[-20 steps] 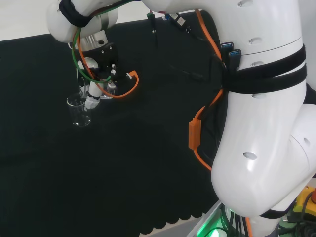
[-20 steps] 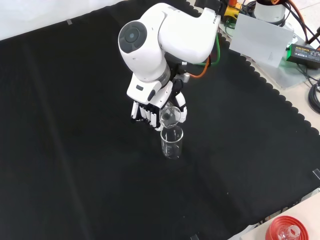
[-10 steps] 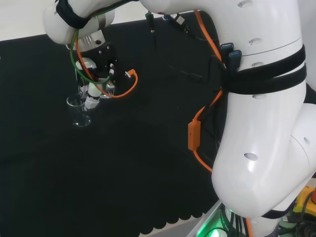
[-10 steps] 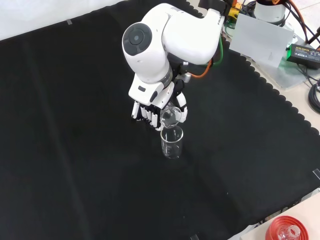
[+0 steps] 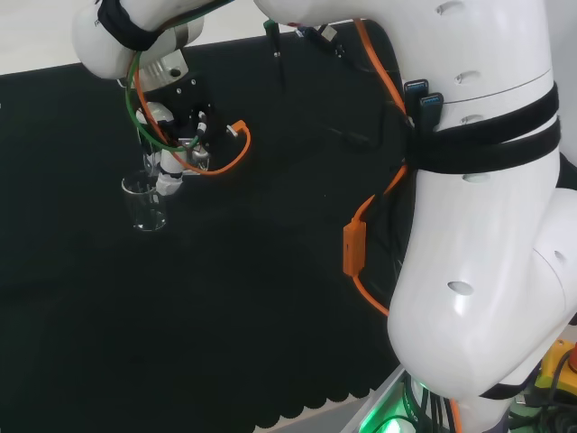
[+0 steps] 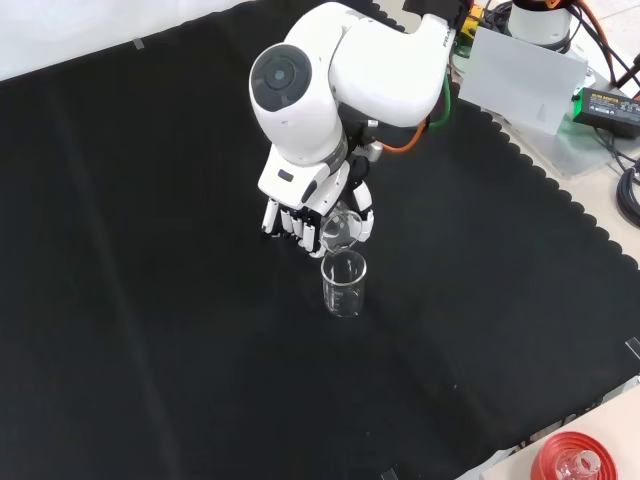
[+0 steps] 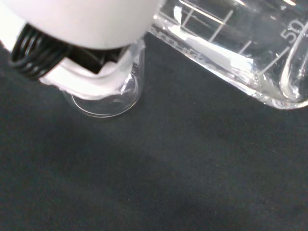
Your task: Pour the water from the handheld beaker into the one on the table.
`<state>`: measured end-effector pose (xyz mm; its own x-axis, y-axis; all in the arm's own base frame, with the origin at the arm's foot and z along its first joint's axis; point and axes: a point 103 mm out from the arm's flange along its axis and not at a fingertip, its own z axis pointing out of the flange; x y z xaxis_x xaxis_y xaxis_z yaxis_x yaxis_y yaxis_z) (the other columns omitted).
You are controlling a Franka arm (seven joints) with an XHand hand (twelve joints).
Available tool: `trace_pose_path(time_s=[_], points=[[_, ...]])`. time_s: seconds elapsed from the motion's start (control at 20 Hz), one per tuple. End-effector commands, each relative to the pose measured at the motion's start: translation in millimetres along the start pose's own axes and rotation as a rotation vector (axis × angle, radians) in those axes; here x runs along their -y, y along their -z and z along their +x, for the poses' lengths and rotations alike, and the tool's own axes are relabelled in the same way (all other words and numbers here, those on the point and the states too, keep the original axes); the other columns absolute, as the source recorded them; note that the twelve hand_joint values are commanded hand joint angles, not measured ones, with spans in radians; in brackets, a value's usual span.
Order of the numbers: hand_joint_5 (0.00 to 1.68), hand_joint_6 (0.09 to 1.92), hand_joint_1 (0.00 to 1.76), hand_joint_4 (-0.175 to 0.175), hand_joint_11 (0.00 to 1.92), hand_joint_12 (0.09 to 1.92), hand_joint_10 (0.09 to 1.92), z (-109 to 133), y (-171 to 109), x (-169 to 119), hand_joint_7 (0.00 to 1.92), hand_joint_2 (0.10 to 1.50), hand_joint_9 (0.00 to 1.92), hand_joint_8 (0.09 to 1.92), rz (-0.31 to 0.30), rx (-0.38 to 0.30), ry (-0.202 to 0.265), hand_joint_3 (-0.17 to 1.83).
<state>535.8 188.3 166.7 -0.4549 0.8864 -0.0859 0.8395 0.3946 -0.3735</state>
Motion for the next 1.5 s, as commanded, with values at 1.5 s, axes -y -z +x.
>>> trace_pose_path(time_s=[1.5], points=[[1.36, 0.57, 1.32, 0.025, 0.65, 1.19, 0.42, 14, 14, 4, 1.68, 0.47, 1.19, 0.09, 0.035, 0.158, -0.039, 0.87]])
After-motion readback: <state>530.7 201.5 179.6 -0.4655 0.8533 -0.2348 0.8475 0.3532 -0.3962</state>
